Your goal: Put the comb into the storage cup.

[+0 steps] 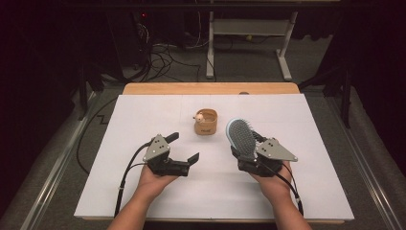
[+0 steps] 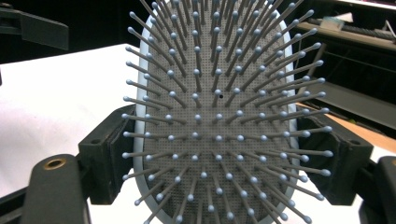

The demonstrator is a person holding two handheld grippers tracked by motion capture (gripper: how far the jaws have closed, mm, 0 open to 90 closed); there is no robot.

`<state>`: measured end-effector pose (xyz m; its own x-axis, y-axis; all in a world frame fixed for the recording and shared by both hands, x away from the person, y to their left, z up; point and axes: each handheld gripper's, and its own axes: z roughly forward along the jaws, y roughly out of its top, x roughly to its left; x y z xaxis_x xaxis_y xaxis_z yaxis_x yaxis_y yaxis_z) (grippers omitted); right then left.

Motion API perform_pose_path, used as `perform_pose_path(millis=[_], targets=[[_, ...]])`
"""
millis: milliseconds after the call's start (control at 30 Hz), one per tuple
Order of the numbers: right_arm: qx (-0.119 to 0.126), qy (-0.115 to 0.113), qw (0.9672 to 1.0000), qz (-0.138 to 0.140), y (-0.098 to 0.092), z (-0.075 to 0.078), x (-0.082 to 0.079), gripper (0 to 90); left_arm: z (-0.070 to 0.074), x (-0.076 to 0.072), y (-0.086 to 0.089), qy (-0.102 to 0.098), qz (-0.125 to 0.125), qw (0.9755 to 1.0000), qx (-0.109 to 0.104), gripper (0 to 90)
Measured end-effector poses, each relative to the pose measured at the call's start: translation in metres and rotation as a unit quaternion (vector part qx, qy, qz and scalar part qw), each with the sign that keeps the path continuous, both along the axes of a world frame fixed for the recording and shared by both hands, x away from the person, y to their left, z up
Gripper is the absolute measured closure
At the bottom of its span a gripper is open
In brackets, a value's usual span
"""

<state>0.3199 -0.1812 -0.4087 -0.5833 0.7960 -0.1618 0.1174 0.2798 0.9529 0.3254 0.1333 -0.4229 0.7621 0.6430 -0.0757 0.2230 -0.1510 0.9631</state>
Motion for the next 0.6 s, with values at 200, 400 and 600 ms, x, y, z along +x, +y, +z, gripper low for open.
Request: perform_pose_path(millis=[200,400,600], targets=[[-0.009,-0.011,0.9997,0.018,0.020,0.004,0.009,20.5,0.006,-0.005,-0.002,0.002,-0.006,1.0000,-0.006,0.0],[-0.017,-0.012,0.9992,0.035,0.037,0.003,0.014,20.5,0.009,-0.005,-0.003,0.004,-0.009,0.9999,-0.013,0.0],[-0.020,-0.010,0.9986,0.048,0.044,0.002,0.011,20.5,0.010,-0.008,-0.002,0.006,-0.008,0.9999,-0.012,0.0]])
